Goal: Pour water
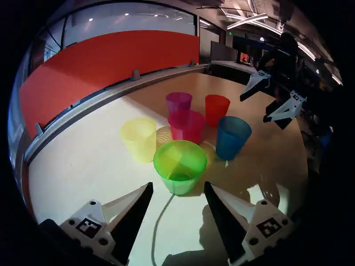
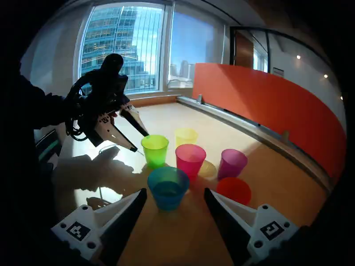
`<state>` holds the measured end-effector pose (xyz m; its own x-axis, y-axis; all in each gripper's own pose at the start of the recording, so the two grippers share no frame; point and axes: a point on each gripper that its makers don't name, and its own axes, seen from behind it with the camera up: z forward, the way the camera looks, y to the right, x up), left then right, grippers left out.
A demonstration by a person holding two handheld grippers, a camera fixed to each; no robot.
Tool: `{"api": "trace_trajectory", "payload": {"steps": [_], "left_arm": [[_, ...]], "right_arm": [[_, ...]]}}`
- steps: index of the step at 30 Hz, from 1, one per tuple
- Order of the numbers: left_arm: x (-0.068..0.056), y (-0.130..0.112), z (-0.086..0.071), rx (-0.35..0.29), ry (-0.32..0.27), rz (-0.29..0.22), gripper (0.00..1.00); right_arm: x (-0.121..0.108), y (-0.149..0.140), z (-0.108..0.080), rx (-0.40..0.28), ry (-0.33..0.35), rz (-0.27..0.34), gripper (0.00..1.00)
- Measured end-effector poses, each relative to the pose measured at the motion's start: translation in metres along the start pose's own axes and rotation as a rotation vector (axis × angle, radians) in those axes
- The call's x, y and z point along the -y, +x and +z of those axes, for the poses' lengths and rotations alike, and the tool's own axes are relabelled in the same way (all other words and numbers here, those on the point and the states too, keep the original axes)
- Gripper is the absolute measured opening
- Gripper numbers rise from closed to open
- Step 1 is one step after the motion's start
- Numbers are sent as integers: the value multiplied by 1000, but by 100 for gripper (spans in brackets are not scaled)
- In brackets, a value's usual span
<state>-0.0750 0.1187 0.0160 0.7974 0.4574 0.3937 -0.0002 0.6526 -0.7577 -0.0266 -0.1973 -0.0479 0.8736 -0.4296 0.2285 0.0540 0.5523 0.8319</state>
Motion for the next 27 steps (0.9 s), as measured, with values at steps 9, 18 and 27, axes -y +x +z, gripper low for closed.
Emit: {"api": "trace_trajectory", "payload": {"steps": [9,18,27], "left_arm": [[0,2,15,16,-22,10,85],[-4,6,23,24,-41,28,85],[-3,9,31,31,-42,22,85]], "right_arm": [[2,-2,11,11,8,-7,100],[4,-9,24,32,17,-16,100],[5,-19,36,55,22,-18,100]]}}
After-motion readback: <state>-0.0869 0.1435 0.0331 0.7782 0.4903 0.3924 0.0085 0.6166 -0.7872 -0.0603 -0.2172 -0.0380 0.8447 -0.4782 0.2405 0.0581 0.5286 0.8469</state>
